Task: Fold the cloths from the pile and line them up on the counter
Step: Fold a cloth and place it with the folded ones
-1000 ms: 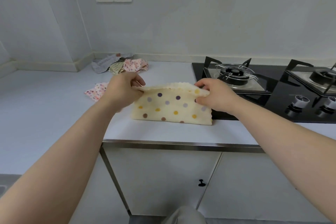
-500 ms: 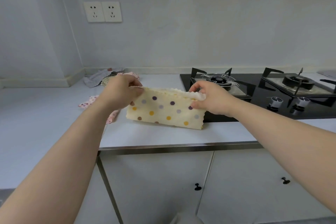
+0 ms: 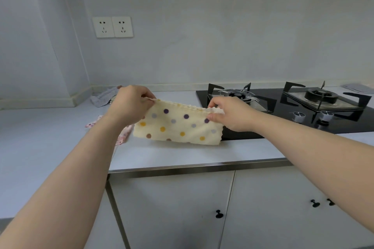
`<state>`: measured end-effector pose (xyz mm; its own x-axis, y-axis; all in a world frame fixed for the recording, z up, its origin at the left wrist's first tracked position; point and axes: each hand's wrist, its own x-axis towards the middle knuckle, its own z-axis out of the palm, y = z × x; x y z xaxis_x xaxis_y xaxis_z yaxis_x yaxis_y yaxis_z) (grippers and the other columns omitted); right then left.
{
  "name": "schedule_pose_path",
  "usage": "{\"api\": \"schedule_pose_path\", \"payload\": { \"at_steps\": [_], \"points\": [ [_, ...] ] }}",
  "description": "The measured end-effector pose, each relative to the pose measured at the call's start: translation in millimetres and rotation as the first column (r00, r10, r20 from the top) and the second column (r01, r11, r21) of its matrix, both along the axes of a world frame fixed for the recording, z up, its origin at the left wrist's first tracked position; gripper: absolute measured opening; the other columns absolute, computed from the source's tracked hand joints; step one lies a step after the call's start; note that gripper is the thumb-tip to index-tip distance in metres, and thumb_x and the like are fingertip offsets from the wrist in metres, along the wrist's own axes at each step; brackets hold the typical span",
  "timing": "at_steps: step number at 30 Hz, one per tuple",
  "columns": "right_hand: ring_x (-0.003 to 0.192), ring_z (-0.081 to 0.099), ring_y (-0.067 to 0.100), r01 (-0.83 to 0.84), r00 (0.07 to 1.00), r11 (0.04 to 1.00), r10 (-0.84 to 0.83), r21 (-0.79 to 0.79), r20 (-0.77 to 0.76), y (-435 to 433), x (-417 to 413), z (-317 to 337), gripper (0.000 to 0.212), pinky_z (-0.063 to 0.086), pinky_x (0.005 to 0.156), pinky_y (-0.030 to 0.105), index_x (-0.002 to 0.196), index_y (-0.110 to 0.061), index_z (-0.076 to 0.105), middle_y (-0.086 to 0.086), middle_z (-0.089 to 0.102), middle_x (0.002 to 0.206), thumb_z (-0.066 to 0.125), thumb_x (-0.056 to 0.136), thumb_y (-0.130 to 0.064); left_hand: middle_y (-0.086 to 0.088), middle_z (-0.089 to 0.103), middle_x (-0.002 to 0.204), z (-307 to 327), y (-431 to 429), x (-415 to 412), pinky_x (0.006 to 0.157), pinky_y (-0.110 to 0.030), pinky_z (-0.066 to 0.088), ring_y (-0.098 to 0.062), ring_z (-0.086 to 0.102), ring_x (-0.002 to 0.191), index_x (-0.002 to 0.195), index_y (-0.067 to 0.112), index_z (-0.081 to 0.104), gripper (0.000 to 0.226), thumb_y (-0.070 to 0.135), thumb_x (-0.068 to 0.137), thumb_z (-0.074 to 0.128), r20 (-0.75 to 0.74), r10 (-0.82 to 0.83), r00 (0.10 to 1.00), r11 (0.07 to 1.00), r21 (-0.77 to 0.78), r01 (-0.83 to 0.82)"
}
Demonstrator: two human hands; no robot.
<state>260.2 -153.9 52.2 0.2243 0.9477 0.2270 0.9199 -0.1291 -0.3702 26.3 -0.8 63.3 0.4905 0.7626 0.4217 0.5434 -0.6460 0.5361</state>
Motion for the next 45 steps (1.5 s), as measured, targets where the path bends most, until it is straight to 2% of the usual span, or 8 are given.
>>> {"api": "schedule_pose_path", "payload": {
  "at_steps": [5, 10, 23, 29, 35, 38, 41, 45],
  "points": [
    [0.070, 0.051, 0.004, 0.020, 0.999, 1.000, -0.020, -0.009, 0.028, -1.5, -0.9, 12.2, 0.018, 0.034, 0.056, 0.017, 0.098, -0.020, 0.066, -0.010, 0.058, 0.081, 0.059, 0.098, -0.037, 0.008, 0.063, 0.069, 0.2, 2.5, -0.7, 0.050, -0.021, 0.040, -0.016, 0.064, 0.062, 0.090, 0.016, 0.073, 0.017, 0.004, 0.088, 0.061, -0.004, 0.034, 0.999, 0.999, 0.006, -0.034],
    [0.089, 0.061, 0.018, -0.001, 0.999, 0.999, 0.002, -0.042, 0.032, 0.3, 3.7, 14.3, 0.018, 0.048, 0.075, 0.031, 0.098, -0.026, 0.072, -0.001, 0.067, 0.095, 0.059, 0.097, -0.040, 0.012, 0.063, 0.072, -0.8, 3.0, 0.0, 0.058, -0.021, 0.043, -0.008, 0.060, 0.069, 0.085, 0.020, 0.072, 0.022, 0.000, 0.083, 0.062, -0.026, 0.027, 0.999, 1.000, 0.015, -0.027],
    [0.070, 0.061, -0.002, -0.037, 0.999, 0.993, 0.040, -0.110, 0.028, 4.7, 10.3, 15.1, 0.014, 0.039, 0.059, 0.016, 0.101, -0.025, 0.067, -0.014, 0.073, 0.082, 0.065, 0.095, -0.037, 0.009, 0.065, 0.067, 0.6, 1.4, -1.2, 0.055, -0.020, 0.042, -0.008, 0.061, 0.066, 0.089, 0.022, 0.074, 0.023, 0.001, 0.085, 0.064, -0.125, 0.030, 0.992, 0.999, -0.007, -0.031],
    [0.076, 0.068, 0.000, -0.103, 0.990, 0.976, 0.082, -0.192, -0.118, 5.1, 11.3, 34.7, 0.010, 0.048, 0.067, 0.016, 0.090, -0.026, 0.073, -0.014, 0.076, 0.079, 0.076, 0.087, -0.035, 0.002, 0.074, 0.074, 10.0, 5.4, -13.7, 0.076, -0.034, 0.060, -0.012, 0.072, 0.069, 0.091, 0.020, 0.077, 0.013, 0.011, 0.085, 0.069, -0.225, -0.037, 0.974, 0.988, -0.156, 0.001],
    [0.042, 0.055, 0.009, -0.049, 0.998, 0.955, 0.033, -0.293, -0.060, 16.6, 11.3, 37.5, 0.013, 0.051, 0.060, 0.028, 0.093, -0.024, 0.068, 0.008, 0.076, 0.085, 0.071, 0.090, -0.036, 0.001, 0.074, 0.072, 7.8, 7.8, -15.2, 0.067, -0.029, 0.054, -0.013, 0.069, 0.067, 0.079, 0.021, 0.078, 0.006, 0.025, 0.084, 0.077, -0.202, -0.045, 0.978, 0.988, -0.157, 0.013],
    [0.060, 0.068, 0.018, 0.082, 0.990, 0.997, -0.081, 0.005, -0.117, 29.5, 10.6, 20.1, 0.012, 0.051, 0.062, 0.028, 0.095, -0.021, 0.067, 0.005, 0.075, 0.079, 0.067, 0.093, -0.033, 0.000, 0.072, 0.081, 2.2, 10.9, -9.4, 0.058, -0.024, 0.047, -0.020, 0.066, 0.078, 0.084, 0.019, 0.077, 0.006, 0.024, 0.086, 0.075, -0.065, 0.052, 0.997, 0.998, -0.041, -0.055],
    [0.082, 0.062, 0.021, 0.113, 0.992, 0.941, -0.127, 0.318, 0.024, 30.8, 8.3, -6.1, 0.010, 0.044, 0.070, 0.028, 0.098, -0.019, 0.072, 0.000, 0.071, 0.087, 0.066, 0.093, -0.025, 0.004, 0.071, 0.085, 2.9, 12.0, -9.8, 0.057, -0.020, 0.047, -0.016, 0.065, 0.080, 0.086, 0.021, 0.076, 0.004, 0.018, 0.083, 0.075, 0.018, 0.073, 0.997, 0.997, 0.039, -0.073],
    [0.097, 0.062, 0.026, 0.025, 0.986, 0.971, -0.063, 0.236, 0.153, 13.8, 2.7, -51.2, 0.016, 0.049, 0.080, 0.035, 0.106, -0.016, 0.072, 0.004, 0.071, 0.103, 0.059, 0.097, -0.020, 0.006, 0.069, 0.085, -17.1, -1.6, -11.8, 0.066, -0.022, 0.045, -0.010, 0.060, 0.078, 0.086, 0.021, 0.075, 0.007, 0.015, 0.083, 0.077, -0.155, 0.032, 0.987, 0.997, 0.078, -0.020]
  ]
}}
